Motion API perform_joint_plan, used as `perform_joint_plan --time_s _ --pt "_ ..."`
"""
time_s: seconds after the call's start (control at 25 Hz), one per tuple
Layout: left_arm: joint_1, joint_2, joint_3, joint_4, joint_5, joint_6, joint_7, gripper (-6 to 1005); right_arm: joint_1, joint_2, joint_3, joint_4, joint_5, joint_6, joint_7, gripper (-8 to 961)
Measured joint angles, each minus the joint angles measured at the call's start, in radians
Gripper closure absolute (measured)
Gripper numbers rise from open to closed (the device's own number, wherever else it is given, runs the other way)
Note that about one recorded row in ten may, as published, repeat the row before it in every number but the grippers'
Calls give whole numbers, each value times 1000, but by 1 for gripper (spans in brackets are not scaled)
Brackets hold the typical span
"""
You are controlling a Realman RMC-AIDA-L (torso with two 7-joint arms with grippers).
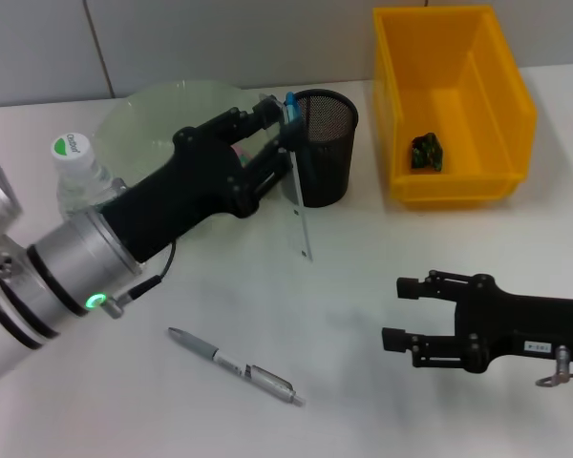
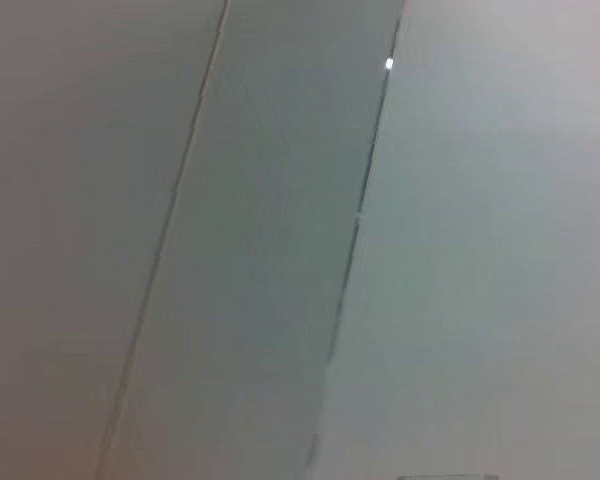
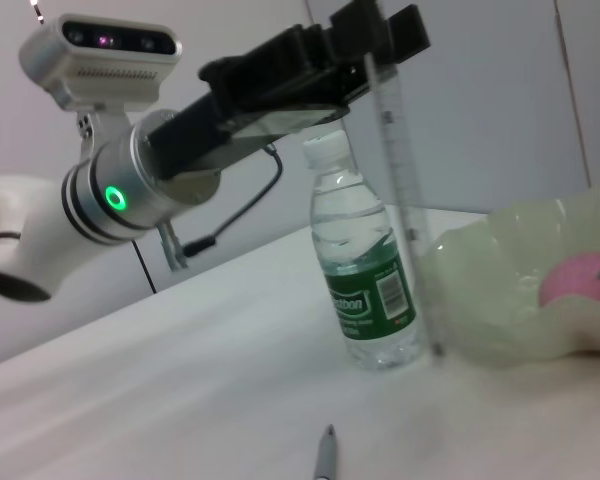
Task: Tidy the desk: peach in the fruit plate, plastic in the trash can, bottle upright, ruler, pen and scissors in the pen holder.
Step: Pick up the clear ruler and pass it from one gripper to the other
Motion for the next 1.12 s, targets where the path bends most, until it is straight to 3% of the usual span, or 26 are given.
perform_joint_plan --time_s 0.16,0.2,0.28,0.36,0.44,0.72,1.12 --pt "16 0 187 26 -242 -66 165 610 7 5 6 74 67 12 -64 164" --pt "16 0 187 26 -242 -66 165 610 7 5 6 101 103 14 -101 164" --pt "37 0 319 64 -436 -115 295 610 7 6 6 157 176 16 -188 164" --pt "39 0 330 69 -453 -120 307 610 9 7 6 211 248 17 -279 163" --pt "49 0 411 108 -569 -160 410 610 21 9 6 273 319 18 -377 163" --pt "39 0 491 154 -732 -241 504 610 129 11 9 509 492 42 -687 180" --pt "37 0 517 184 -772 -264 568 610 265 15 81 628 505 104 -777 205"
